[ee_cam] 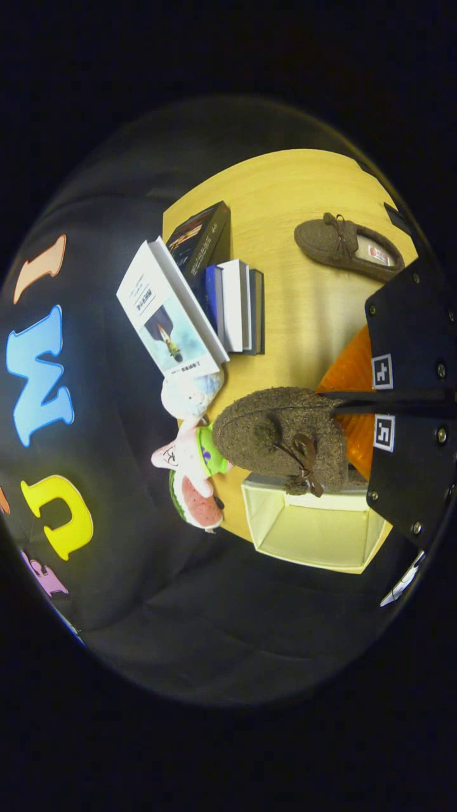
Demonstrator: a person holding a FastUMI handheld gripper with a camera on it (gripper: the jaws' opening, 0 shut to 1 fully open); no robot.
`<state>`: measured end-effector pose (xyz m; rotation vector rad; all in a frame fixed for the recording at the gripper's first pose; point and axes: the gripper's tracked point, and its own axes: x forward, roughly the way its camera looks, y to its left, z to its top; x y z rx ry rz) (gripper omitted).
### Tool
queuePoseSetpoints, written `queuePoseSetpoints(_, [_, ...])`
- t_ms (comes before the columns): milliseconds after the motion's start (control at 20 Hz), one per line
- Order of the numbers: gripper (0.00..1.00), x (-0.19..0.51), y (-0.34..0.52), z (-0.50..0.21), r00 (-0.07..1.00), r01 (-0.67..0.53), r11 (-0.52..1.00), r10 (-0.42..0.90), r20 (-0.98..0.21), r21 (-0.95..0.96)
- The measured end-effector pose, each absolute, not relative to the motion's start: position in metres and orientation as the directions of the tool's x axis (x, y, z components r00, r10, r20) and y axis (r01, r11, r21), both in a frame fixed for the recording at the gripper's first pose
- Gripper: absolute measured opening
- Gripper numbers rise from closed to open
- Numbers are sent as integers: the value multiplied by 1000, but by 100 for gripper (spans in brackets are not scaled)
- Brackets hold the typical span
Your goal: Open the storage box then place both shoes into the box .Put the left shoe in first, then the right shoe, with the right side of both shoes facing outward in a uniform manner.
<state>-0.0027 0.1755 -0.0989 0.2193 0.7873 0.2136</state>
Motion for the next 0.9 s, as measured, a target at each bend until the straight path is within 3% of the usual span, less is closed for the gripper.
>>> queuePoseSetpoints(450, [0,14,299,-83,636,-264,919,394,-663,293])
queuePoseSetpoints(900, [0,31,379,-176,492,-207,937,348,-798,282])
